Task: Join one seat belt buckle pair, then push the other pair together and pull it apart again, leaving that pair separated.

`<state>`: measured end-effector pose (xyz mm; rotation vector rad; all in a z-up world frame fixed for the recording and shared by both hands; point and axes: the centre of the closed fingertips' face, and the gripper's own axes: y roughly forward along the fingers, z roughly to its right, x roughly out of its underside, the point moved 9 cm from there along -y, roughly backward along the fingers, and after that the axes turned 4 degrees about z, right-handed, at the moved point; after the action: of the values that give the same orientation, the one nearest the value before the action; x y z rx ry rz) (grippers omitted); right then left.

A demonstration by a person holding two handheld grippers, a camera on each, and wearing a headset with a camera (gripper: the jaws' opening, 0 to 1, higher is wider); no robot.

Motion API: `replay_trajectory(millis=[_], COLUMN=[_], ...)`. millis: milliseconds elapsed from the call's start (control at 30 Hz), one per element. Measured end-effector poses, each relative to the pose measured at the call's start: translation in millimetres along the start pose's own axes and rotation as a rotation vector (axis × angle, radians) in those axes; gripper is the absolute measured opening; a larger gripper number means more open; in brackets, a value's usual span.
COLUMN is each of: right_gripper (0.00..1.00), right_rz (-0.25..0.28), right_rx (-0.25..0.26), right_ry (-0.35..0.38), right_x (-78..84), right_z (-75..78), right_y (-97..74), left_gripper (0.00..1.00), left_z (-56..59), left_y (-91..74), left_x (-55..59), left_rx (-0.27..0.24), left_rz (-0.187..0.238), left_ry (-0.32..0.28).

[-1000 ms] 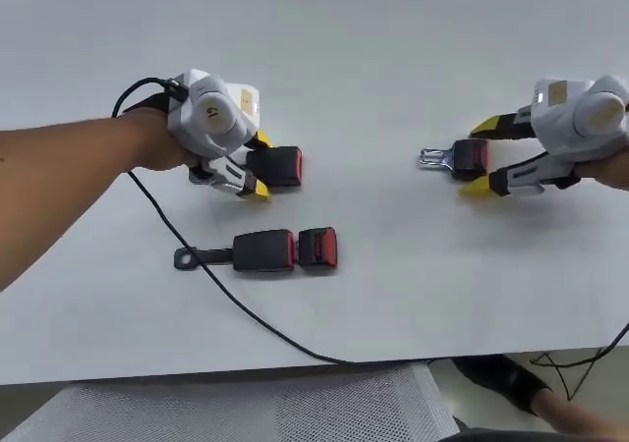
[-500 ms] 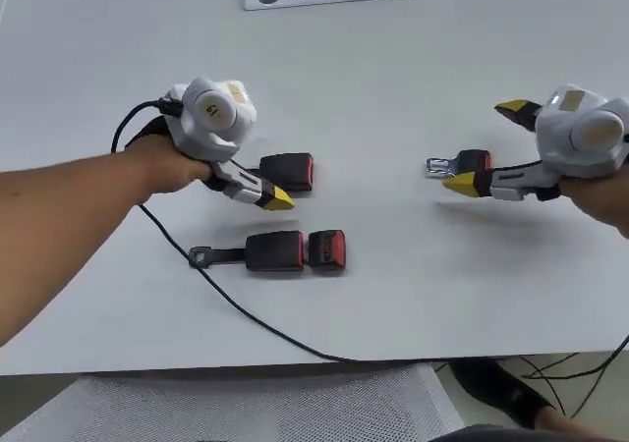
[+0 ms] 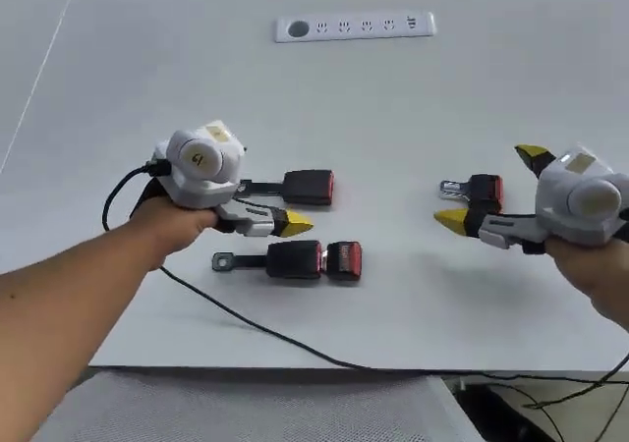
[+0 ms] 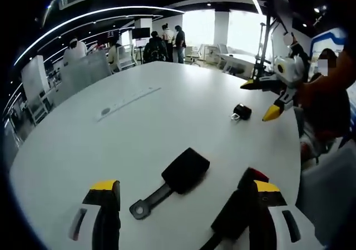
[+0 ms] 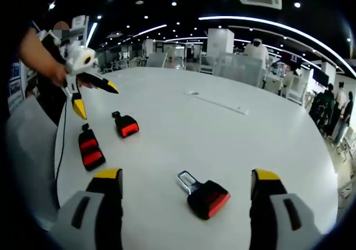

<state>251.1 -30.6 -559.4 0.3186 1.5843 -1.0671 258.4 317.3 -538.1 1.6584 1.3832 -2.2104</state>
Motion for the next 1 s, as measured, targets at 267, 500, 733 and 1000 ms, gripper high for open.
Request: replay_trajectory(millis=[267,500,733,1000], right_gripper=[1.0,1.0,1.0,1.0], right_rz=[0.034,0.05,0.074,0.075], right_rx=[0.039,0.058,0.096,0.124], right_ry=[-0.001,0.001,0.027,0.039], right_x=[-3.9,-2.9,-2.0,4.5], right_z=[-14.9,-30.9,-45.5,-57.4], right_y=[-22.6,-41.3,-63.3,-82.7], left_gripper=[1.0,1.0,1.0,1.0], left_z=[6.4,11.9,16.9,28.7], left_y=[-37.7,-72.6,-104.9,-133.2], left_x=[13.1,26.9,42.9,64.5], left_rx=[-0.048,-0.063,-0.107,-0.145], left_rz=[0.068,0.106,0.107,0.133], left_ry=[-0.058,-0.076,-0.081,-0.128])
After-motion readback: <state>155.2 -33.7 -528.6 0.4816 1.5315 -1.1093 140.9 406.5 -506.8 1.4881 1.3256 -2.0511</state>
